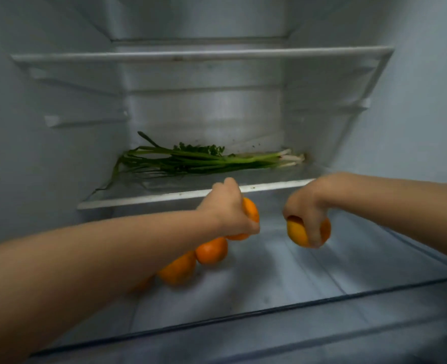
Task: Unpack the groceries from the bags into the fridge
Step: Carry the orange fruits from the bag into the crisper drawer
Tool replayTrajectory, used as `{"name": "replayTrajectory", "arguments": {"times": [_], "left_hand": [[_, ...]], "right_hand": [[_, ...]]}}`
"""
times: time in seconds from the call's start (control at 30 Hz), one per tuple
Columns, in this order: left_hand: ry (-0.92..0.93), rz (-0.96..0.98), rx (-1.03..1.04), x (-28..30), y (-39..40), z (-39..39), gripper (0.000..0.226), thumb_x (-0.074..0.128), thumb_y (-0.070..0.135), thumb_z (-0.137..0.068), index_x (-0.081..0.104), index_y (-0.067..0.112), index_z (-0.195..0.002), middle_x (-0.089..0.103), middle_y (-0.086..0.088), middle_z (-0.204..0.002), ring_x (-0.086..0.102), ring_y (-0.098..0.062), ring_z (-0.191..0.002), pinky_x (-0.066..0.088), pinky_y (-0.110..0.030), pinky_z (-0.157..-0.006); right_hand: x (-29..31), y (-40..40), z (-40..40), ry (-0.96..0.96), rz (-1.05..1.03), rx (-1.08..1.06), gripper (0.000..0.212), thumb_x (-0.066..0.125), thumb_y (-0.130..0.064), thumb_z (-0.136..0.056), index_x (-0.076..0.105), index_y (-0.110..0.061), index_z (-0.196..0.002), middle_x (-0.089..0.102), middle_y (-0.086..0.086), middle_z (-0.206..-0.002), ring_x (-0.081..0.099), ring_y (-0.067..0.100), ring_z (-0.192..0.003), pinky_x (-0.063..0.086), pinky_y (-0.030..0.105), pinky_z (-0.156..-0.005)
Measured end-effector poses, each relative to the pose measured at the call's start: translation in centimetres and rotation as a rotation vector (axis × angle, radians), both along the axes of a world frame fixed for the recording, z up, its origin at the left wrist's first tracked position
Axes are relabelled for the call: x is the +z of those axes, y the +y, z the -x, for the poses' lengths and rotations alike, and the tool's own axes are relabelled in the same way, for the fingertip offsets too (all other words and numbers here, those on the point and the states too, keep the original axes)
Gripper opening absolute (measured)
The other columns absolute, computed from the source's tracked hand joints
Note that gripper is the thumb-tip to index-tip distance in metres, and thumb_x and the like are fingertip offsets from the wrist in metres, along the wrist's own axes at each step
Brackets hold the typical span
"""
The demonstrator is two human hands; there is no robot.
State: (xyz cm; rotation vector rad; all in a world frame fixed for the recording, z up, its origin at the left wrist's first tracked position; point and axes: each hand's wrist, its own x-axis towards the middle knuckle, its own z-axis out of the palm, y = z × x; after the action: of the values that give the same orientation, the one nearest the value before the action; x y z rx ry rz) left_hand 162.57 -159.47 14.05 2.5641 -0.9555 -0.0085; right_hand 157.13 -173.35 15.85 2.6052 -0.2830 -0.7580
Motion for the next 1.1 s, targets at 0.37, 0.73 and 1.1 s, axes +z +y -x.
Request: {"name": "replayTrajectory", "arguments": {"times": [0.37,0.73,1.1], "left_hand": [[-0.011,-0.141,-0.115,-3.7,-2.8,-2.1,0.053,0.072,0.030,-0.077,0.045,0.004,-0.115,0.046,-0.014,-0.122,0.051,-0.028,-0.111,0.038,-0.028,-0.074],[-0.041,-0.316,-0.074,-7.8,-2.8,-2.9,0.054,0.054,0.045,-0.088,0.040,0.013,-0.129,0.049,-0.009,-0.133,0.048,-0.029,-0.123,0.025,-0.049,-0.110],[-0.027,-0.381,-0.040,-7.7,-2.9,-3.2,0.076,0.045,0.054,-0.090,0.015,0.013,-0.147,0.036,-0.008,-0.148,0.037,-0.027,-0.136,0.013,-0.054,-0.114]], "right_hand": [[-1.9,-1.4,-1.7,-0.085,0.005,0.150,0.059,0.072,-0.033,-0.075,0.049,-0.009,-0.123,0.057,0.012,-0.122,0.054,0.028,-0.111,0.047,0.034,-0.087],[-6.2,-2.5,-3.1,-0.202,-0.205,0.184,0.051,0.071,-0.028,-0.076,0.050,-0.008,-0.118,0.057,0.013,-0.119,0.057,0.026,-0.107,0.045,0.032,-0.078],[-7.6,-3.4,-3.1,-0.258,-0.276,0.192,0.080,0.061,-0.023,-0.085,0.012,-0.007,-0.147,0.022,0.015,-0.151,0.028,0.029,-0.138,0.029,0.036,-0.114]]}}
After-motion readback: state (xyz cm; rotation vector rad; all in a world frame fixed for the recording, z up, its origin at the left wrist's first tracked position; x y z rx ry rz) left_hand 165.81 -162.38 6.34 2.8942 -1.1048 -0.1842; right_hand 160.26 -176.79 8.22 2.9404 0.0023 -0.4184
